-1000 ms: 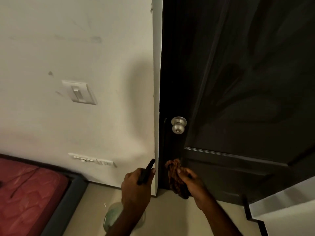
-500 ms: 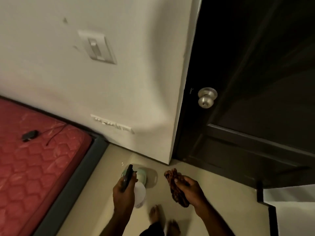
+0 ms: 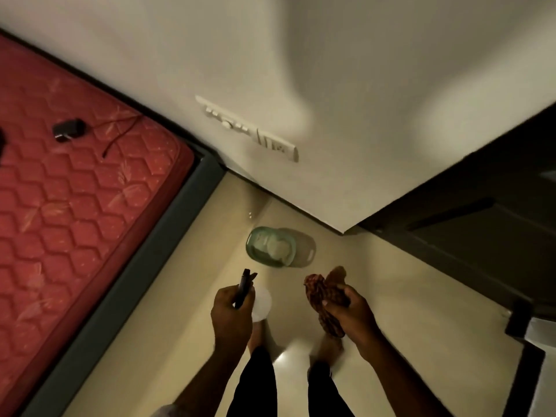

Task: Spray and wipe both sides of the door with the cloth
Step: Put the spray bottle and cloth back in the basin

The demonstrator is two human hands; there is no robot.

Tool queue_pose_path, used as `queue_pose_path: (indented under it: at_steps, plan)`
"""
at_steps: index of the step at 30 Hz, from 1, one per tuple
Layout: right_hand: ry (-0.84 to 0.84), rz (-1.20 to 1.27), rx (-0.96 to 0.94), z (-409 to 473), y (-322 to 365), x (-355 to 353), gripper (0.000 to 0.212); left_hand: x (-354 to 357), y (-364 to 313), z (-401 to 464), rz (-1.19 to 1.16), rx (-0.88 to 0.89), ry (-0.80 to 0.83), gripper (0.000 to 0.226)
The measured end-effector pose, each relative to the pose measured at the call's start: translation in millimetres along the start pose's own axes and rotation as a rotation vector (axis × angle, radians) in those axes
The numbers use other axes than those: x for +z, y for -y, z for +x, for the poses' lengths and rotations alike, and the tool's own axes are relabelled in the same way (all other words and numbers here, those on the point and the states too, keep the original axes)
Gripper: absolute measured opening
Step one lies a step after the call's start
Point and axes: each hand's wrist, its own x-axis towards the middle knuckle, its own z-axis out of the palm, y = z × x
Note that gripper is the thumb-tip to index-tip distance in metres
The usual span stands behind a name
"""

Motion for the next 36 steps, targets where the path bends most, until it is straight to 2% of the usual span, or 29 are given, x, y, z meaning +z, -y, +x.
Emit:
queue_pose_path:
  at_steps: [5, 8, 13, 20, 25, 29, 31, 33, 36]
  plan:
    - [-0.009, -0.052, 0.035, 76.9, -35.6, 64.5, 0.050, 35.4, 60.3, 80.0, 0.182, 0.081, 0.050, 0.018]
    - [0.013, -0.129, -0.024, 138.0, -63.9, 108.5, 0.048, 65.8, 100.1, 147.0, 0.208, 0.069, 0.041, 0.022]
    - [0.016, -0.288, -0.170, 240.2, -94.3, 160.7, 0.076, 113.5, 150.5, 253.2, 0.281, 0.084, 0.079, 0.018]
    - [-0.072, -0.349, -0.222, 375.6, -110.0, 211.4, 0.048, 175.0, 191.1, 355.3, 0.304, 0.205, 0.107, 0.021]
    - [-0.189, -0.280, -0.187, 438.6, -113.7, 234.2, 0.050, 212.9, 207.0, 392.5, 0.338, 0.255, 0.111, 0.030]
    - [-0.193, -0.374, -0.142, 465.4, -119.6, 248.0, 0.049, 236.3, 217.8, 409.9, 0.384, 0.254, 0.121, 0.031]
    - [-0.154, -0.437, -0.193, 473.8, -127.5, 253.3, 0.054, 247.1, 224.0, 415.7, 0.401, 0.243, 0.122, 0.032]
    - [-0.083, -0.614, -0.302, 479.9, -136.0, 259.2, 0.059, 253.9, 230.5, 421.7, 0.411, 0.227, 0.113, 0.032]
    - [0.082, -0.852, -0.433, 483.1, -146.1, 265.7, 0.052, 261.5, 239.6, 427.7, 0.409, 0.212, 0.103, 0.030]
